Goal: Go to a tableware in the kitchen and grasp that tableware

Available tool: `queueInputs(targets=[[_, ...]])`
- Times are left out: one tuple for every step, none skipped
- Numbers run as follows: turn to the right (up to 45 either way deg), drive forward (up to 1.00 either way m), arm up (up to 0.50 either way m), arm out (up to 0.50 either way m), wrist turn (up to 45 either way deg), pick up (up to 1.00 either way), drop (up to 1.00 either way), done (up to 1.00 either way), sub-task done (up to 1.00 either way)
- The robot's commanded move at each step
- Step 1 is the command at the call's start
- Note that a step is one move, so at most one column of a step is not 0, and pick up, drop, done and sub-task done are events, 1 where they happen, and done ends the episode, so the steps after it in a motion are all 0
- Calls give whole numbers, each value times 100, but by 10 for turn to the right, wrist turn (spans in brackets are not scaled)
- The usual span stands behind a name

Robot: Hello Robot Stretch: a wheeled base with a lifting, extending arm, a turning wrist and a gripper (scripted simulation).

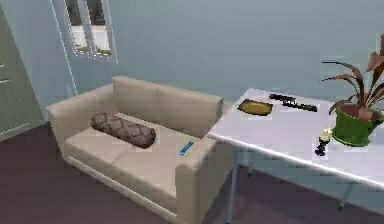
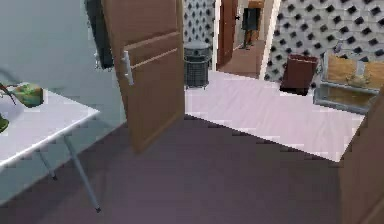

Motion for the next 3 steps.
queueInputs(targets=[[450, 0, 0, 0, 0, 0, 0, 0, 0], [450, 0, 0, 0, 0, 0, 0, 0, 0], [300, 0, 0, 0, 0, 0, 0, 0, 0]])
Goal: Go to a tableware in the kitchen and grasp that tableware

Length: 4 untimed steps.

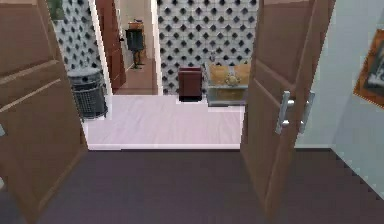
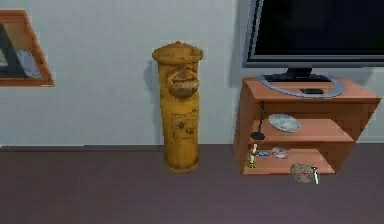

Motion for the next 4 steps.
queueInputs(targets=[[0, 100, 0, 0, 0, 0, 0, 0, 0], [30, 0, 0, 0, 0, 0, 0, 0, 0], [0, 100, 0, 0, 0, 0, 0, 0, 0], [60, 0, 0, 0, 0, 0, 0, 0, 0]])
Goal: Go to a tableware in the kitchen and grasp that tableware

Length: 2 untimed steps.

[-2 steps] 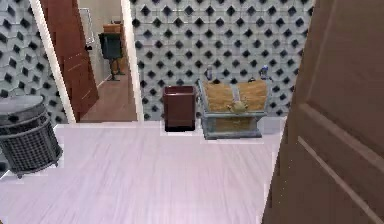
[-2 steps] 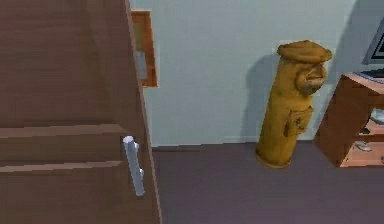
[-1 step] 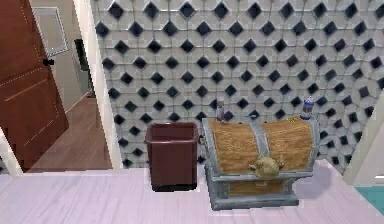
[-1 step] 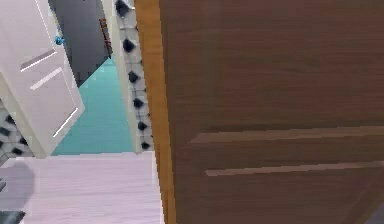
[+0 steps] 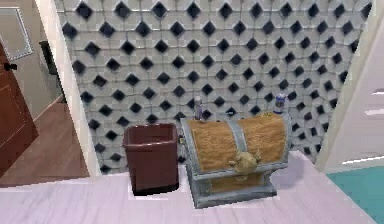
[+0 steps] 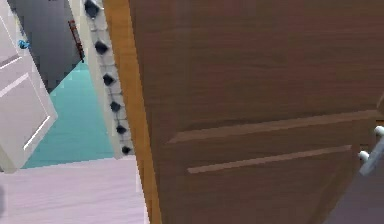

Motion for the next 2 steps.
queueInputs(targets=[[0, 15, 0, 0, 0, 0, 0, 0, 0], [330, 0, 0, 0, 0, 0, 0, 0, 0]])
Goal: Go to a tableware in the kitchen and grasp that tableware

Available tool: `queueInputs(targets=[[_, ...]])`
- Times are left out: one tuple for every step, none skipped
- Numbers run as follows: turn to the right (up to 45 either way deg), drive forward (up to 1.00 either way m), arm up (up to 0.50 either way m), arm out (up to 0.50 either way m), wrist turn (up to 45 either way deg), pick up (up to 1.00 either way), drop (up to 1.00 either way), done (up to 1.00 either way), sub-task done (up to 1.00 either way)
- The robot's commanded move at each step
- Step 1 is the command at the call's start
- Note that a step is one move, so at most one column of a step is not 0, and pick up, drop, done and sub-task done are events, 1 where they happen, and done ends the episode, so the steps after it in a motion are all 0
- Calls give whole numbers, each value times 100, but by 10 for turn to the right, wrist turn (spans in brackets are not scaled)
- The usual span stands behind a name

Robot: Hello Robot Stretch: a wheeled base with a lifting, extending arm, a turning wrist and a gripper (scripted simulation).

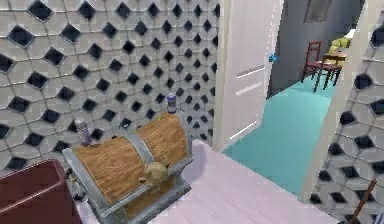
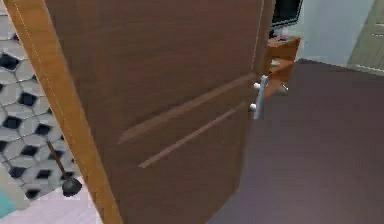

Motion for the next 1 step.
queueInputs(targets=[[0, 35, 0, 0, 0, 0, 0, 0, 0]])
